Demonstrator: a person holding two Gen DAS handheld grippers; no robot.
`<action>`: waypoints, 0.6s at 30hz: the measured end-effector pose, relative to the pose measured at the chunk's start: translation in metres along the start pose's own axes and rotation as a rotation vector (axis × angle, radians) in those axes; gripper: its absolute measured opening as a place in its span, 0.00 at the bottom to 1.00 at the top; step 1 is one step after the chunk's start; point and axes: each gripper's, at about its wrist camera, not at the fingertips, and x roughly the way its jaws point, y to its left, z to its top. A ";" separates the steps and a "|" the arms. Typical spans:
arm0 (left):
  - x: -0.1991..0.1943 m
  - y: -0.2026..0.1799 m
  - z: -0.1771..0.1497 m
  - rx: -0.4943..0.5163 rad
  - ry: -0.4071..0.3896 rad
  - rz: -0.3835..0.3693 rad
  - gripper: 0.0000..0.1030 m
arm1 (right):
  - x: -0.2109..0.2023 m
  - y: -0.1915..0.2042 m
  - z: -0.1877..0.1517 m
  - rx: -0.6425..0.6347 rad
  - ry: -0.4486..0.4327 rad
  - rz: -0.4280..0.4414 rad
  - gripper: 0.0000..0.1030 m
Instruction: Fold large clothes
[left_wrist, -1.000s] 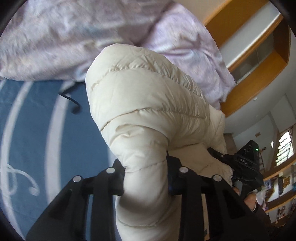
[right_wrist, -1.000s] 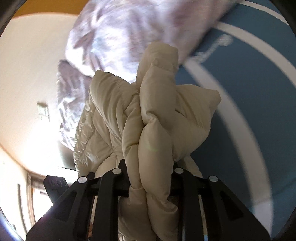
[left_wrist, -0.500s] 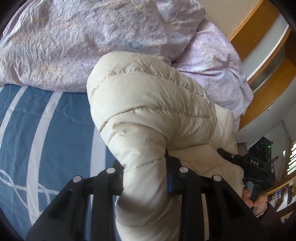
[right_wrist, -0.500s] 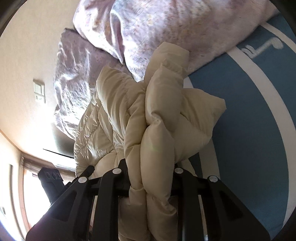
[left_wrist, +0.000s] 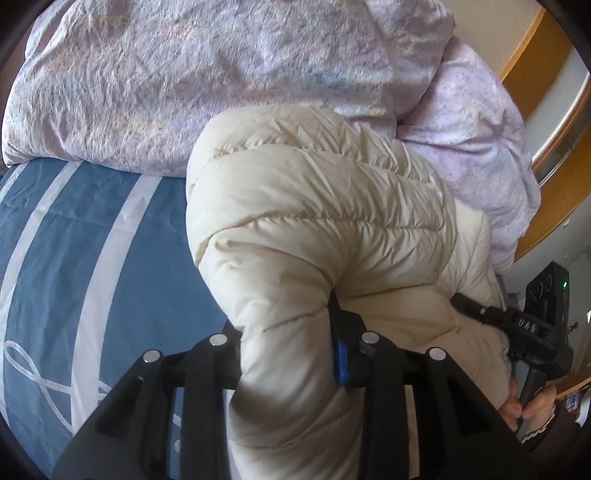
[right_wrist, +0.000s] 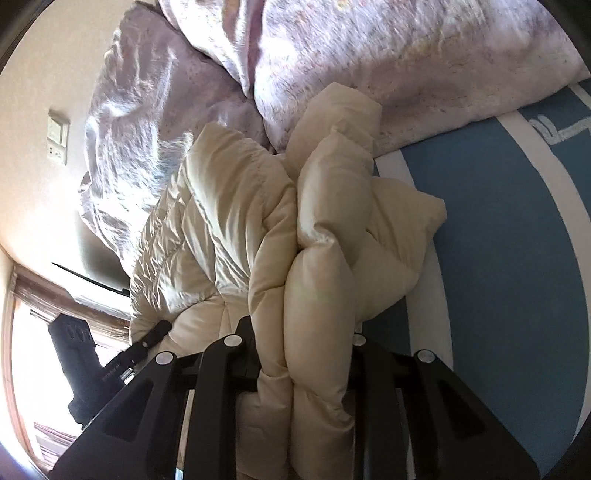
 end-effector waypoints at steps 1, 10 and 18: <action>0.001 -0.002 -0.002 0.008 0.003 0.009 0.37 | 0.000 -0.002 -0.001 0.005 -0.001 -0.006 0.24; -0.024 -0.012 0.003 0.060 -0.066 0.152 0.73 | -0.050 0.010 -0.009 -0.141 -0.088 -0.232 0.57; -0.022 -0.017 0.023 0.101 -0.094 0.244 0.79 | -0.088 0.052 0.000 -0.244 -0.264 -0.318 0.57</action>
